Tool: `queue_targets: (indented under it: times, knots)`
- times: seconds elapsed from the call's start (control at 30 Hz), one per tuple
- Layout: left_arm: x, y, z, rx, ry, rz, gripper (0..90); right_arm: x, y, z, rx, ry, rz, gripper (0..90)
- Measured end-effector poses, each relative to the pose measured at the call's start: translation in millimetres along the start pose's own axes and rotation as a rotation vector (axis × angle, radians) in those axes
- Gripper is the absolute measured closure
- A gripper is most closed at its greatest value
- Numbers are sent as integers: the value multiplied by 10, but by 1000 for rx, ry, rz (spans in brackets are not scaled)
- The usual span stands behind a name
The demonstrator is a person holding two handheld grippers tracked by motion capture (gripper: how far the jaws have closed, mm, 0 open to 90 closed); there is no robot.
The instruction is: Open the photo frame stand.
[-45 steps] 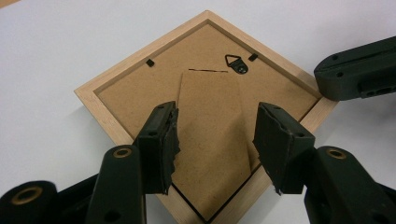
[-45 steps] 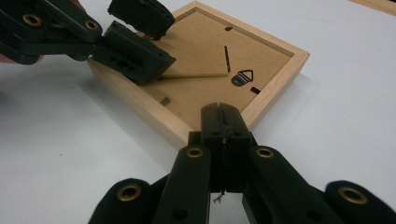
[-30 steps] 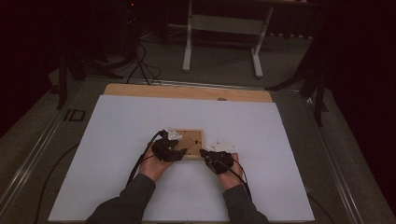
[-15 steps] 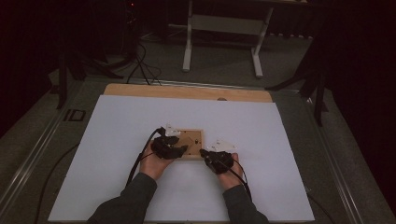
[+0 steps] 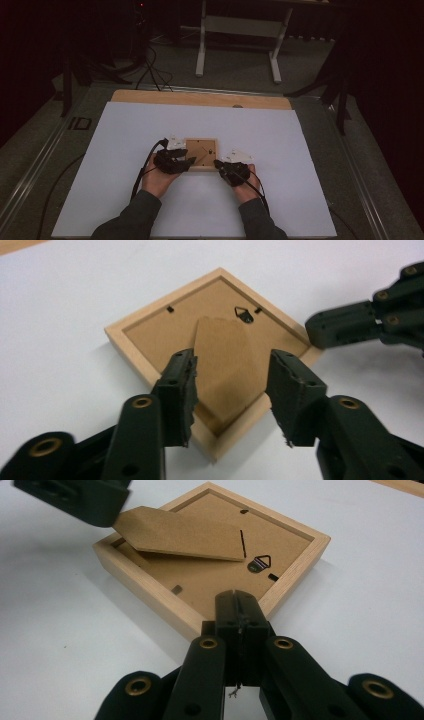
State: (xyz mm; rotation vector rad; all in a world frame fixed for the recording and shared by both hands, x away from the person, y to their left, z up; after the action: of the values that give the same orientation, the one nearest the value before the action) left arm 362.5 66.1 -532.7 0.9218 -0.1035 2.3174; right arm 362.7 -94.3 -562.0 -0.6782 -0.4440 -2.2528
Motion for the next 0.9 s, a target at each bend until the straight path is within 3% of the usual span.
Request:
queue_targets:
  times: [0.17, 0.33, 0.57, 0.9]
  knots:
    - [50, -26, -85, 3, -10, -4, 621, 1, -1, -1, -1, 0, -1, 896]
    - [88, -60, -220, -13, -59, -10, 717, 1, -2, -2, -1, 0, -2, 896]
    - [53, -69, -261, -17, -103, 4, 892, 0, -2, -2, 0, 2, -2, 896]
    - [-15, -52, -249, -35, -142, 35, 897, 1, -1, -3, 1, 3, -1, 896]
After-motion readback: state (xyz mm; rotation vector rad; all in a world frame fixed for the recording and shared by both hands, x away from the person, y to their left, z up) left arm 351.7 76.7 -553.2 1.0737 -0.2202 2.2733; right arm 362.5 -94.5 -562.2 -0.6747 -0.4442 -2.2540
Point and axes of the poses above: each handheld gripper's, and its own axes: x roughly backward along the jaws, z roughly out of its top, y roughly to its right, the point moved 7 cm from there along -x, roughly forward along the jaws, and after that the axes turned 6 degrees about x, right-handed, at the moved point
